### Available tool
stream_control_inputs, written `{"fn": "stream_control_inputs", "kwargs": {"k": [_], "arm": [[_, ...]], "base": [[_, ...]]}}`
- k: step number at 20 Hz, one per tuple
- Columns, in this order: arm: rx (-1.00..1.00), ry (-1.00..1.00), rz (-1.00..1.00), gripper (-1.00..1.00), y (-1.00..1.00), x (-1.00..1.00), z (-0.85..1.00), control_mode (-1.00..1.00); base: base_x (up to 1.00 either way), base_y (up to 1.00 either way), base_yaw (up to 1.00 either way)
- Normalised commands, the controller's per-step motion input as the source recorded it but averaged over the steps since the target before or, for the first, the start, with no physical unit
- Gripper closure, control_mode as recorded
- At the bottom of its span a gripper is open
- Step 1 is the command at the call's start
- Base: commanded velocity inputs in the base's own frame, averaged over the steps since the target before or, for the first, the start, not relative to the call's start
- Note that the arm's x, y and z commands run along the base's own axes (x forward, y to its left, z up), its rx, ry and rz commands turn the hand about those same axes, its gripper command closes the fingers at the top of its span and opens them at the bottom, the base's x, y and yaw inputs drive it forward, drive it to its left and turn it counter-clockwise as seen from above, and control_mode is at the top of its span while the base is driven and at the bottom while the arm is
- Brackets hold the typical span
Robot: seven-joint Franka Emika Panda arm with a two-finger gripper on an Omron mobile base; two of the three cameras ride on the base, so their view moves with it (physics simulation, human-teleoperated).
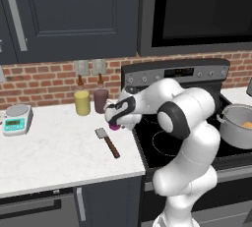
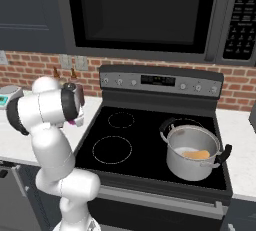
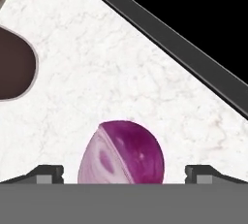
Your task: Put the squash and onion in the pot. Retrieve the spatula and lightly stir the vegetables in the pot.
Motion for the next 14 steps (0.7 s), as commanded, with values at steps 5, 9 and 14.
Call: {"fn": "stream_control_inputs", "kwargs": {"k": [5, 9, 14], "arm": [[0.00, 0.00, 0.00, -1.00, 0.08, 0.06, -0.29, -1.00], [0.00, 0.00, 0.00, -1.00, 0.08, 0.00, -0.32, -1.00], [0.00, 0.00, -0.01, 1.00, 0.03, 0.00, -0.17, -1.00]], "base": [[0.00, 0.00, 0.00], [0.00, 0.00, 0.00], [0.00, 0.00, 0.00]]}}
